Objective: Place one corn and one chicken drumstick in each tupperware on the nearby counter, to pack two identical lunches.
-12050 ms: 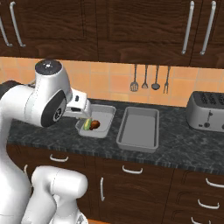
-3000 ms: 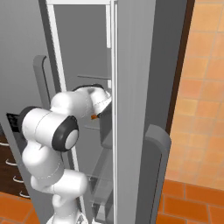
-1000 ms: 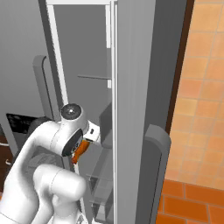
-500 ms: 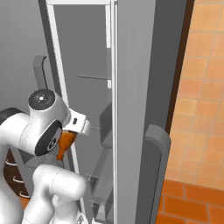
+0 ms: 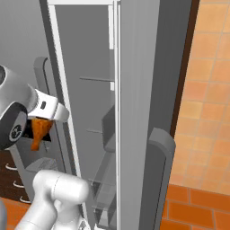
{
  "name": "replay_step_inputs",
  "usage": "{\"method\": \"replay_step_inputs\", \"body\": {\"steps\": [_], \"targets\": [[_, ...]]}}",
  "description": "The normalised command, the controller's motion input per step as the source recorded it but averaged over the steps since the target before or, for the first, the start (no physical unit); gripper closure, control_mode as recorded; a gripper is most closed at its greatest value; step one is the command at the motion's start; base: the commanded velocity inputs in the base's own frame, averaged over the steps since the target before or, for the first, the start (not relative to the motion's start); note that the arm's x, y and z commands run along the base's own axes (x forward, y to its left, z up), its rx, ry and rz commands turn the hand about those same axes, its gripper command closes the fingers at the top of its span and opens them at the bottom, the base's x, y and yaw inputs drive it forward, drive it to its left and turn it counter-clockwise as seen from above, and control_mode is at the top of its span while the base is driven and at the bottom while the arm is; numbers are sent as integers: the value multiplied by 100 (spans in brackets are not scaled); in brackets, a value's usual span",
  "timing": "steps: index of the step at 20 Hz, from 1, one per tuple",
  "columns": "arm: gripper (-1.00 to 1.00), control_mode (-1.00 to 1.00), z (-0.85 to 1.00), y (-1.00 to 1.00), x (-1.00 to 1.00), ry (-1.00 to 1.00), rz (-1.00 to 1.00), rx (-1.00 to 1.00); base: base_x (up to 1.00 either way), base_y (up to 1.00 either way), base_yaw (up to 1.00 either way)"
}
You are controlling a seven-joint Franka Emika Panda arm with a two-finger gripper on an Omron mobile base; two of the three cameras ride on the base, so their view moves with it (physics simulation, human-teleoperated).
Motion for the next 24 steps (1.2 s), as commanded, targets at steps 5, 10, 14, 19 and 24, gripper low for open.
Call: {"method": "replay_step_inputs", "body": {"steps": [5,10,14,19,24], "targets": [[100,100,4,12,-33,-11,0,-2,-15,5,0],[100,100,0,0,0,0,0,0,-5,77,0],[100,100,0,0,0,0,0,0,0,100,0],[100,100,0,0,0,0,0,0,-8,100,0],[100,100,0,0,0,0,0,0,-8,100,0]]}}
